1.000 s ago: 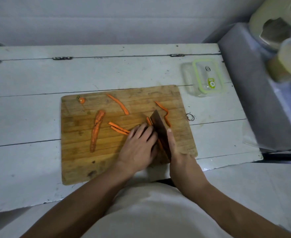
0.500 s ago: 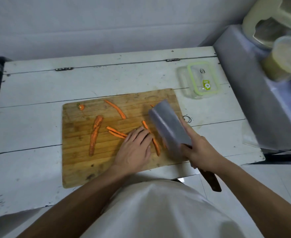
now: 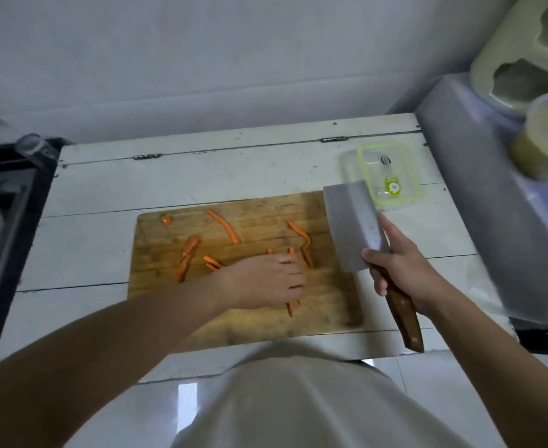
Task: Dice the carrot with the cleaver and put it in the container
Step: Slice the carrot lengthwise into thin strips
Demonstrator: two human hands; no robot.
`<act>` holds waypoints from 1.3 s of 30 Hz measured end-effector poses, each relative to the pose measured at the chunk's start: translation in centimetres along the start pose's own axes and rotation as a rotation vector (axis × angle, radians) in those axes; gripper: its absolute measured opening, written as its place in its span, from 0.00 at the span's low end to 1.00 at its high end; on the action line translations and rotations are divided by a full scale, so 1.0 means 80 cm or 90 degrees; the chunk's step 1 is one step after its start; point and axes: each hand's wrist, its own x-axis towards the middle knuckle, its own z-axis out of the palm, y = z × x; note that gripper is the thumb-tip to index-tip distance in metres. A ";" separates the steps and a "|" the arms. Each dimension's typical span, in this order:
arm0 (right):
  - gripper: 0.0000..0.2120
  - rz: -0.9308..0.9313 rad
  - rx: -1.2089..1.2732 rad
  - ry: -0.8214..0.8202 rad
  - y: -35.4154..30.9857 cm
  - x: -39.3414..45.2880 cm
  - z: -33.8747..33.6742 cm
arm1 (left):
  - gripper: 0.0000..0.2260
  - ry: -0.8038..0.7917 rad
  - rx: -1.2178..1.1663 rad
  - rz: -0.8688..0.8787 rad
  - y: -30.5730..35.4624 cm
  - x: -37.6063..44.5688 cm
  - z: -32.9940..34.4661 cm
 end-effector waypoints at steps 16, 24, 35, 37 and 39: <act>0.32 0.003 0.014 -0.038 0.001 0.021 0.023 | 0.07 -0.054 -0.400 -0.504 -0.068 -0.054 -0.031; 0.31 -0.006 -0.011 -0.066 0.000 0.015 0.047 | 0.17 -0.211 -0.404 -0.495 -0.047 -0.123 -0.006; 0.32 0.004 -0.026 -0.045 0.001 0.007 0.053 | 0.19 -0.126 -0.458 -0.471 -0.034 -0.113 0.014; 0.32 0.005 -0.033 -0.033 0.001 0.006 0.050 | 0.19 -0.146 -0.443 -0.413 -0.030 -0.120 0.015; 0.33 0.006 -0.035 -0.007 0.003 0.006 0.048 | 0.18 -0.127 -0.400 -0.404 -0.028 -0.128 0.022</act>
